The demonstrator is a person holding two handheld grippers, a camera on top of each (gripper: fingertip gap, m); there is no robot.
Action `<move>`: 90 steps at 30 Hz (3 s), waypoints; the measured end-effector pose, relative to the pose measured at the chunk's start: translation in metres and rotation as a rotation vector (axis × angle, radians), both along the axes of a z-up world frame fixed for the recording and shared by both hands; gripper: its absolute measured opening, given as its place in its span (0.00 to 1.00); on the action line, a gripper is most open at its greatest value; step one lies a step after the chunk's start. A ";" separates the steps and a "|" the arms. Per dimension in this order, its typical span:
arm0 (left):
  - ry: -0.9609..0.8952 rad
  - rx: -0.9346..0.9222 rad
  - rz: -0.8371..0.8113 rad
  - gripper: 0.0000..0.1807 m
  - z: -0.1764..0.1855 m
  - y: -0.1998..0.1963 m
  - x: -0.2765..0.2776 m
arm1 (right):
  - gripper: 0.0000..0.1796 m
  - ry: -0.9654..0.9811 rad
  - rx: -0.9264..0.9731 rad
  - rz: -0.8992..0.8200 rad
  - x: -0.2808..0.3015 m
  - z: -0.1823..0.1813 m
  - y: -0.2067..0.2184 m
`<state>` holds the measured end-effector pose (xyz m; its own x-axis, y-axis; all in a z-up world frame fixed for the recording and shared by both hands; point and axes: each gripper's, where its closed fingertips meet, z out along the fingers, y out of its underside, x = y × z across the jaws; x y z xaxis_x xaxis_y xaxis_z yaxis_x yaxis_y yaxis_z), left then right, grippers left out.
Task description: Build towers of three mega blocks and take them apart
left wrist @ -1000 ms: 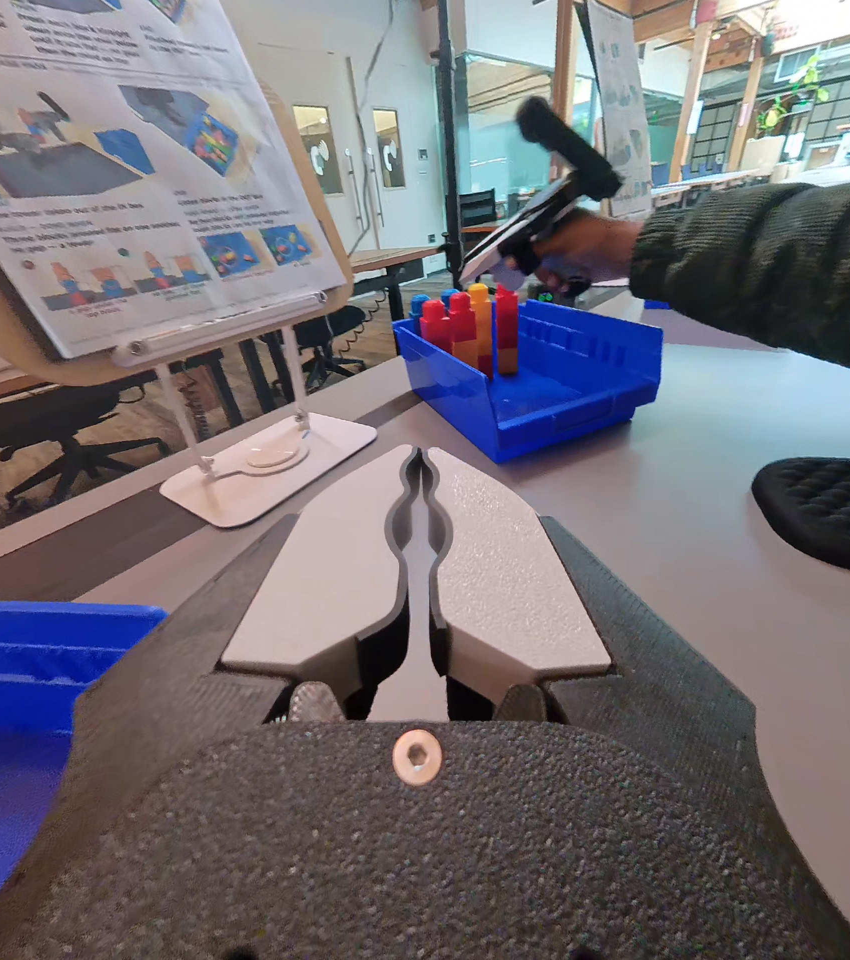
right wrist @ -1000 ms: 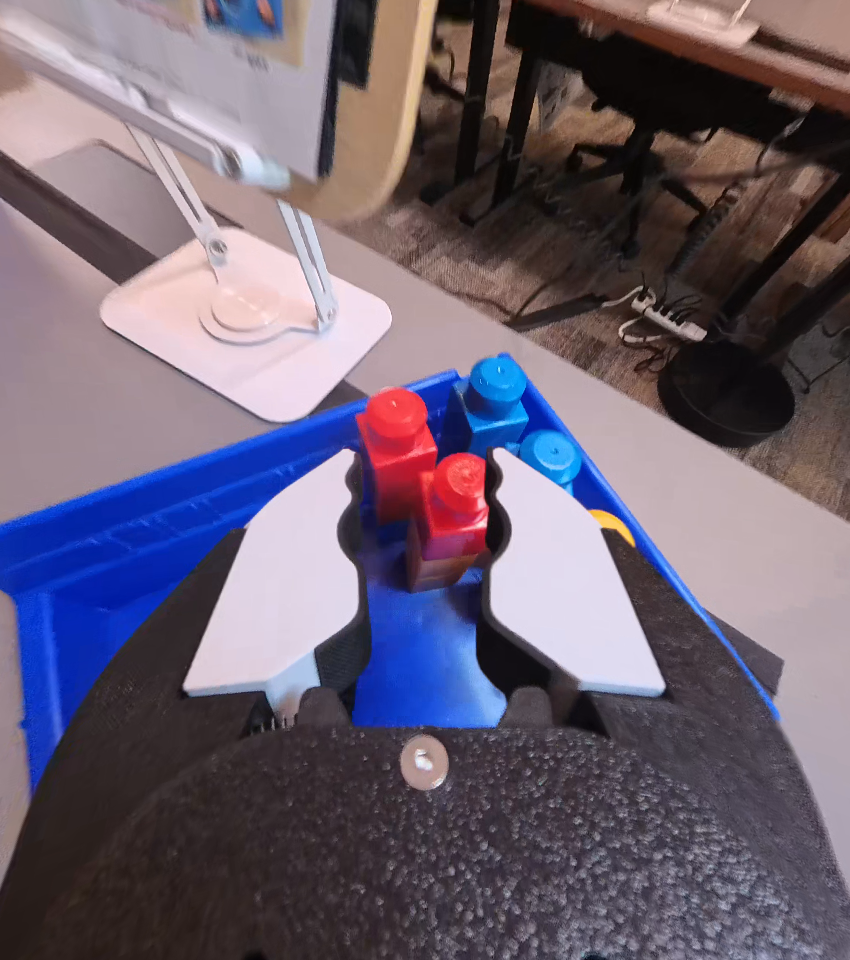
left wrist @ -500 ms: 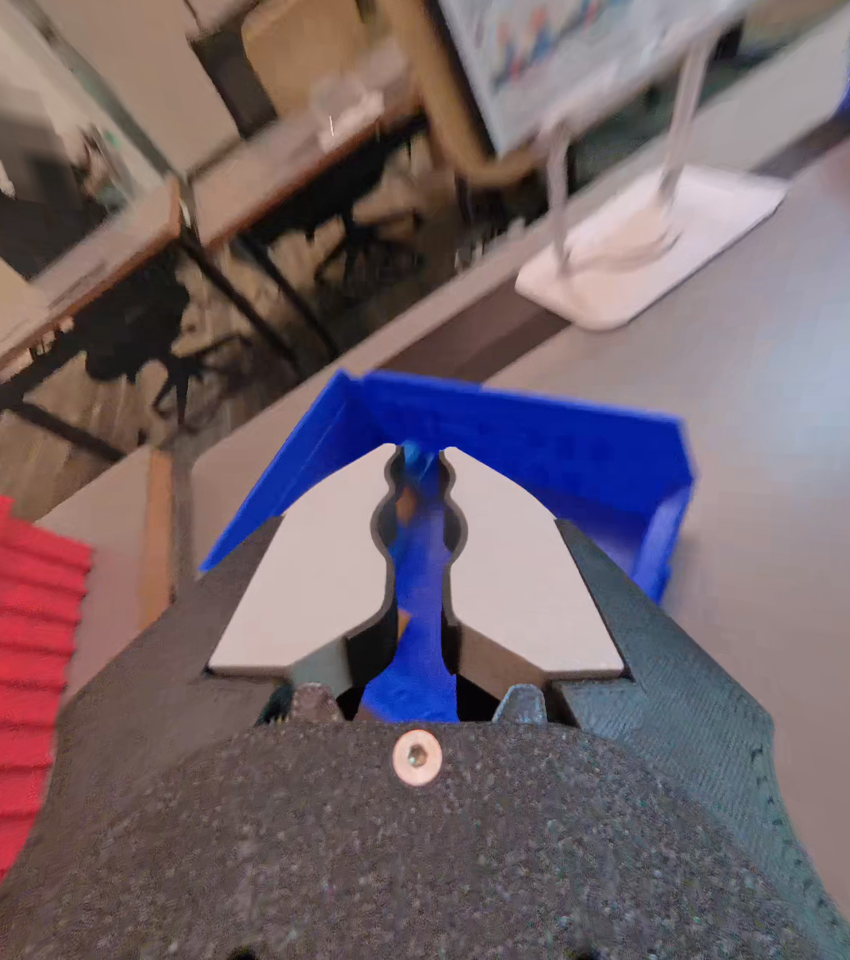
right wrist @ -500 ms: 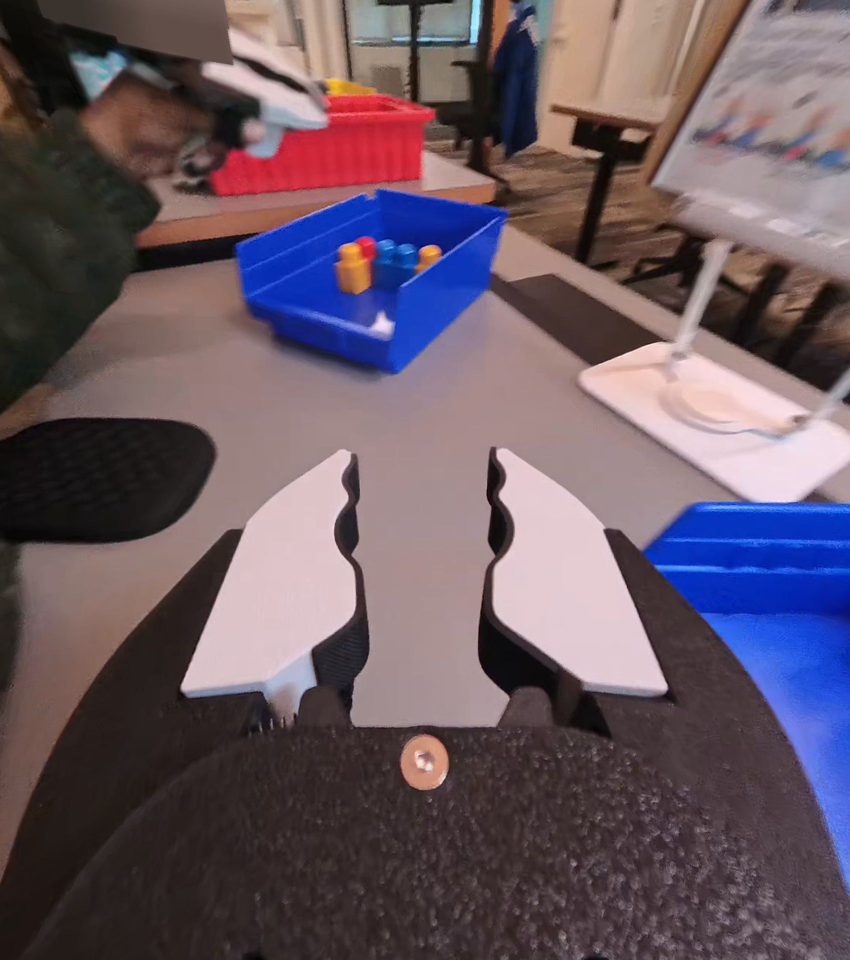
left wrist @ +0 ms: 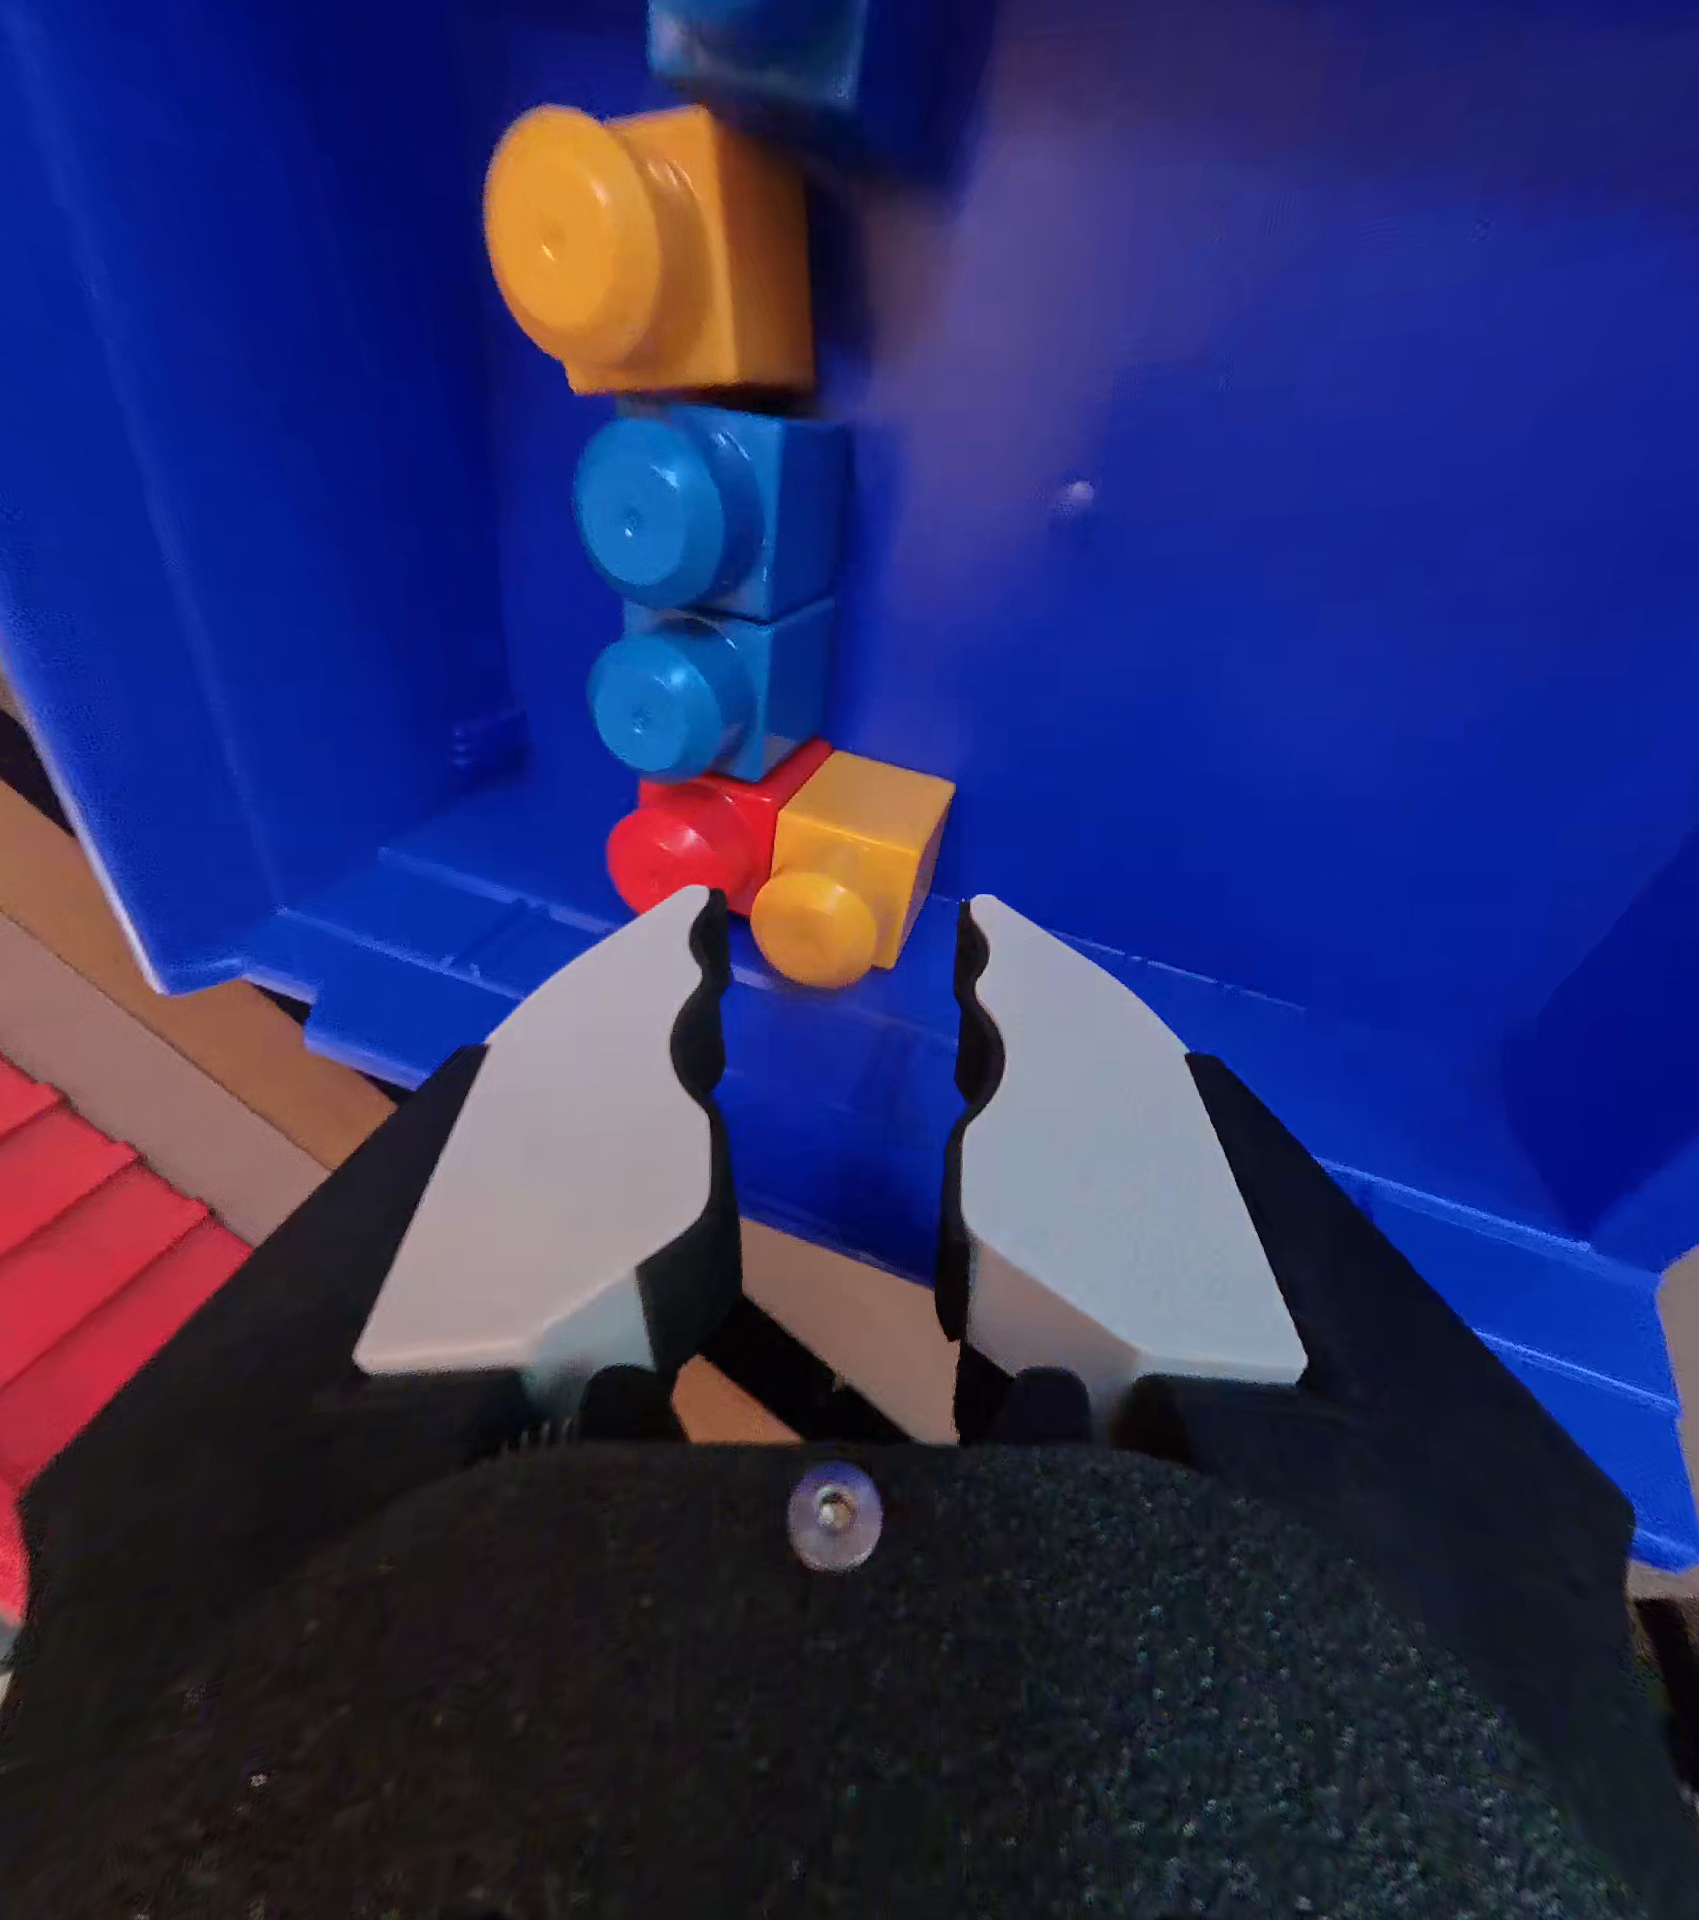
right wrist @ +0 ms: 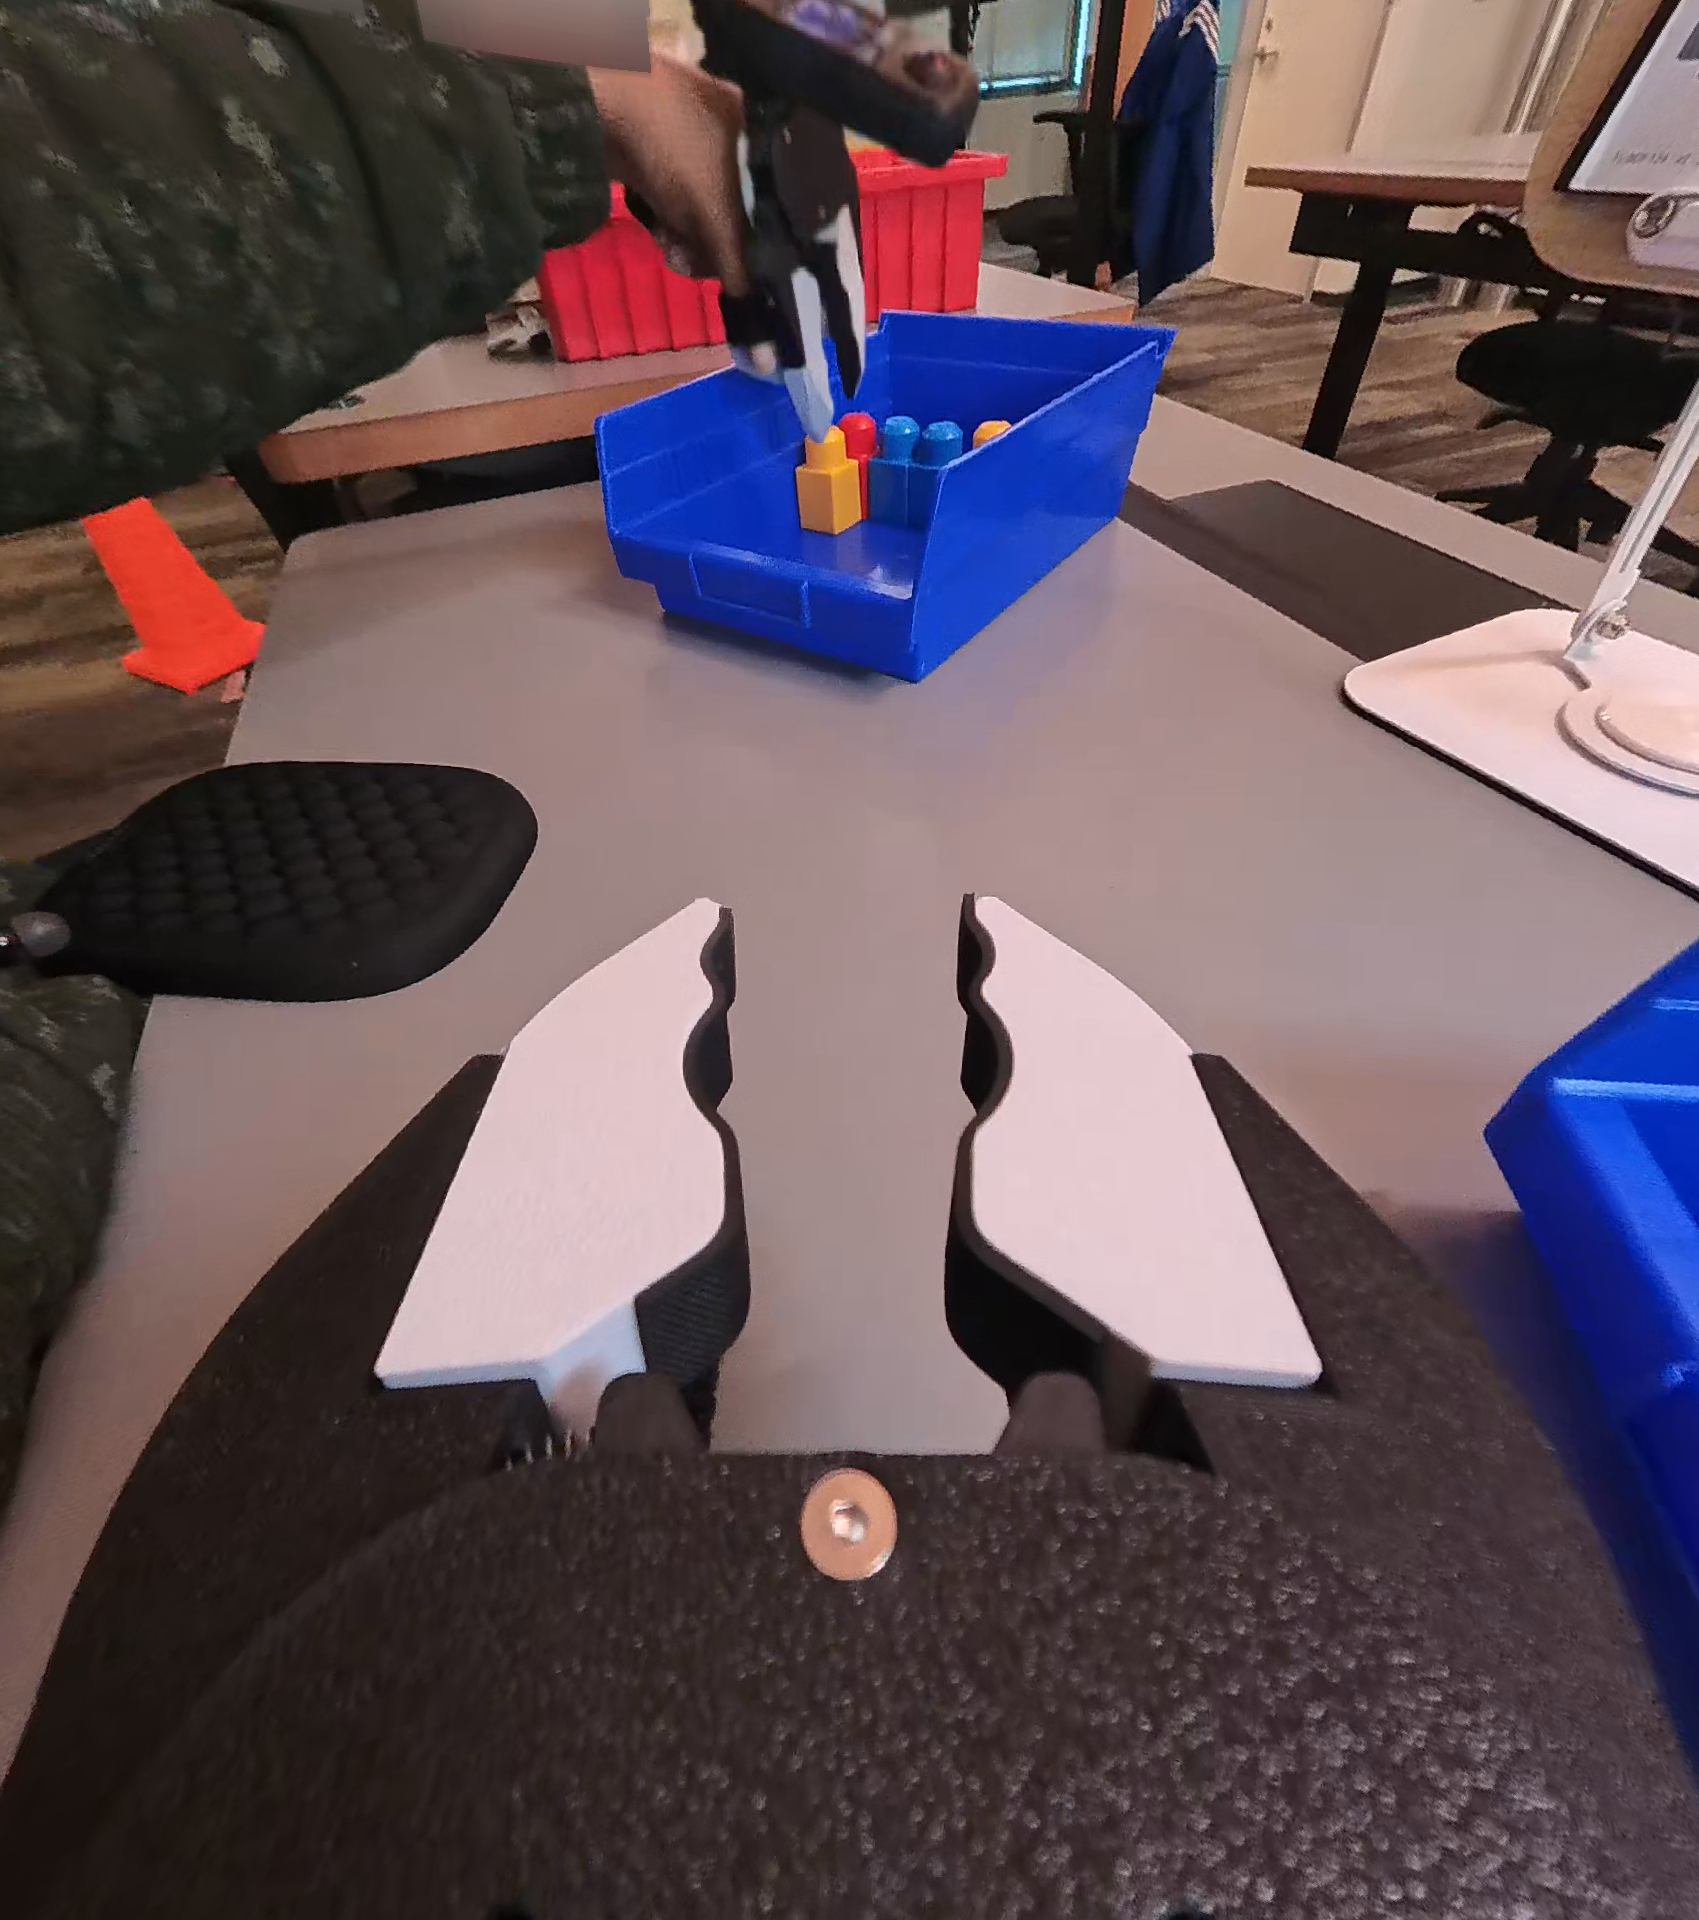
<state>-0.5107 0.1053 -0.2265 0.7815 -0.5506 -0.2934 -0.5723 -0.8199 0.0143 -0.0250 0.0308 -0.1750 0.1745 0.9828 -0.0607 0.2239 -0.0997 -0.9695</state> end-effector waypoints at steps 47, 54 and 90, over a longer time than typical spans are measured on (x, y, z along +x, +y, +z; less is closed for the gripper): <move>-0.573 0.660 -0.490 0.21 0.105 0.008 0.226 | 0.23 0.013 0.026 0.034 -0.024 -0.002 -0.017; -1.795 0.786 -0.470 0.21 0.195 -0.098 0.388 | 0.25 0.228 0.034 -0.017 -0.041 0.050 -0.028; -1.089 0.621 -0.897 0.28 0.048 -0.120 0.449 | 0.17 -0.607 0.227 0.264 -0.013 -0.020 -0.042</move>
<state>-0.0613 -0.0150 -0.1784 0.2516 -0.9523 -0.1729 -0.3711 0.0701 -0.9260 -0.0380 -0.0114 -0.1948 -0.1340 0.9739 0.1834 0.7214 0.2228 -0.6557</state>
